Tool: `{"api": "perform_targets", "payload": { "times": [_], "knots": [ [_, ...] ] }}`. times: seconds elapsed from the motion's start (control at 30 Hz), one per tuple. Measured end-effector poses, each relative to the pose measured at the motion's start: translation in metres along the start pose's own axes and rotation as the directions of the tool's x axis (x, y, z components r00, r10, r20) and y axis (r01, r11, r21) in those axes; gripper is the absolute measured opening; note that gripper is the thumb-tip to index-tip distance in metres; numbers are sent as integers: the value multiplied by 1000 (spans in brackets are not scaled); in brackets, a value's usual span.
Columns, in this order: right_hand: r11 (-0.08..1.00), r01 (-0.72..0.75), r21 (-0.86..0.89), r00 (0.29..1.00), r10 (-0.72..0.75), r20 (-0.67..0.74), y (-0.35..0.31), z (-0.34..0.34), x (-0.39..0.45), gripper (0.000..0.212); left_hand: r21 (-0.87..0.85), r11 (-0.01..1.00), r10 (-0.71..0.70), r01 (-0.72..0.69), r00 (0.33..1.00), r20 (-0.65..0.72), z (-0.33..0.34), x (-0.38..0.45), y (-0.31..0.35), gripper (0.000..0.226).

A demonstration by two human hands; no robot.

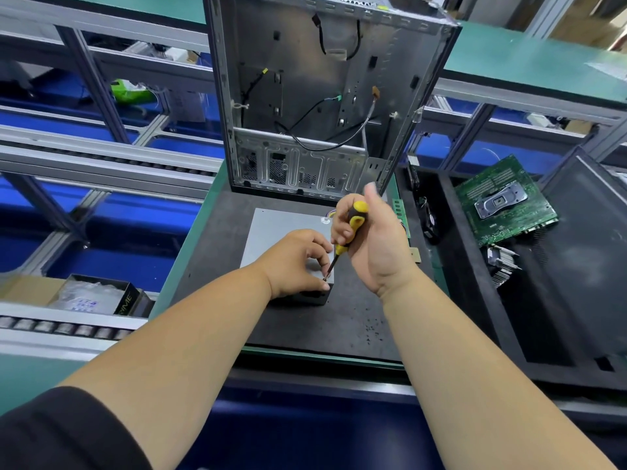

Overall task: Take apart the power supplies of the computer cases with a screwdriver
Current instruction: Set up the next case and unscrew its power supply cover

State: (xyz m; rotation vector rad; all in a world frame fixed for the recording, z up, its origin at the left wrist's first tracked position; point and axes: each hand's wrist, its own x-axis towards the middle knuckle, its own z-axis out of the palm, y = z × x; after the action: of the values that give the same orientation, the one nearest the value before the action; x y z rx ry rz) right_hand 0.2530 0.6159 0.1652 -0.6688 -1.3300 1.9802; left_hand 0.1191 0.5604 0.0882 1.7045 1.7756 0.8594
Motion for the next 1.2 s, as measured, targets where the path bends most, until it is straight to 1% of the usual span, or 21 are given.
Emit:
{"api": "perform_targets", "payload": {
  "times": [0.07,0.23,0.33,0.43,0.53,0.6,0.7,0.87,0.93,1.0,1.03,1.1,1.2],
  "knots": [
    [1000,9,-16,1000,-9,-4,0,-1,-1,30,-2,1000,-4,4,1000,0,0,0,-1,24],
    [993,13,-118,1000,-11,14,-3,-2,-2,24,-2,1000,16,-16,1000,-1,-1,-1,-2,21],
    [983,16,-185,1000,-16,-1,-7,-3,-3,31,-5,1000,23,-23,1000,2,0,-1,-2,22],
    [993,10,-119,1000,-7,26,-3,1,-3,48,-10,1000,24,-24,1000,1,0,0,0,21],
    [997,26,-70,997,-20,78,7,5,-4,53,17,1000,18,-18,1000,15,-1,0,3,26],
    [997,47,-58,994,-41,98,10,7,-4,47,16,1000,24,-24,999,28,-3,1,4,27],
    [998,48,-35,995,-45,88,10,8,-4,25,25,999,33,-34,999,35,-4,-1,3,21],
    [991,28,-133,998,-21,53,8,5,-3,25,9,1000,12,-12,999,29,-3,-1,2,20],
    [979,30,-200,1000,-30,3,5,4,-3,28,9,1000,12,-12,1000,25,-2,0,0,22],
    [956,45,-289,997,-59,-40,2,3,-2,39,12,1000,9,-9,1000,21,-2,0,0,23],
    [952,39,-302,997,-58,-53,1,4,-2,46,16,1000,9,-10,1000,20,-1,0,-1,23],
    [971,-4,-237,996,-17,-83,1,8,-2,58,14,1000,12,-12,1000,20,0,1,-1,22],
    [996,-5,-87,996,-3,-93,4,14,-1,64,0,1000,13,-13,1000,8,1,2,0,22]
  ]
}}
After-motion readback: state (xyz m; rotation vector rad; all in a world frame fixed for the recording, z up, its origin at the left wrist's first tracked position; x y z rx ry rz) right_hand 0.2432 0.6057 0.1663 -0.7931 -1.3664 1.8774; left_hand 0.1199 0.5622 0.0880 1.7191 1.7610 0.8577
